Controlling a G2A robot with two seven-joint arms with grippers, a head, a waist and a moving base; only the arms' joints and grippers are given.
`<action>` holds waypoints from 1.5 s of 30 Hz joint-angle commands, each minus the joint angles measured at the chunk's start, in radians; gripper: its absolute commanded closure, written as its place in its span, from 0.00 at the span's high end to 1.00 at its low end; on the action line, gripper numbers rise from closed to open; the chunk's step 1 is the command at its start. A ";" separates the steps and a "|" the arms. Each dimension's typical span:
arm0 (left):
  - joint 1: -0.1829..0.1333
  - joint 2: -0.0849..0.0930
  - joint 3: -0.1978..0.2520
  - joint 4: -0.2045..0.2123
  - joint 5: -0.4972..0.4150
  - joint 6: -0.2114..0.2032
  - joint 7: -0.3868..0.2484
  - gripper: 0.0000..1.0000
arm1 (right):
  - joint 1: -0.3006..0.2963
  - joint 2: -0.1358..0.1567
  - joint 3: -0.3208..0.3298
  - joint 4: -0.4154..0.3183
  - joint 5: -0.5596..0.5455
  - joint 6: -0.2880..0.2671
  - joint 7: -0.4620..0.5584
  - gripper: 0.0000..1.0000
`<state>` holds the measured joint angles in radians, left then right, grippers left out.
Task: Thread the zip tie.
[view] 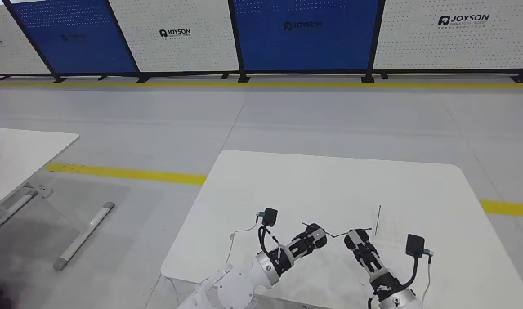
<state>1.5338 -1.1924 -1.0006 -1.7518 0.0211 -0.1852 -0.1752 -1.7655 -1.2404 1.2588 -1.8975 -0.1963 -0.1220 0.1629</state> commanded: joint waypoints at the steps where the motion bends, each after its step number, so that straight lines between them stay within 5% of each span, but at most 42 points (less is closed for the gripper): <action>1: 0.001 0.000 -0.001 0.000 0.000 0.000 0.005 0.00 | -0.002 0.000 0.001 -0.002 -0.003 -0.001 -0.001 0.00; 31: 0.006 0.002 0.001 -0.008 0.013 0.006 0.023 0.00 | -0.002 0.003 0.005 -0.006 0.006 0.023 0.016 0.00; 45: 0.001 -0.001 0.007 -0.002 0.018 0.022 0.044 0.00 | -0.001 0.003 0.001 -0.001 0.003 0.022 0.013 0.15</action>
<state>1.5345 -1.1931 -0.9938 -1.7540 0.0384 -0.1627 -0.1313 -1.7669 -1.2377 1.2603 -1.8992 -0.1944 -0.1001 0.1760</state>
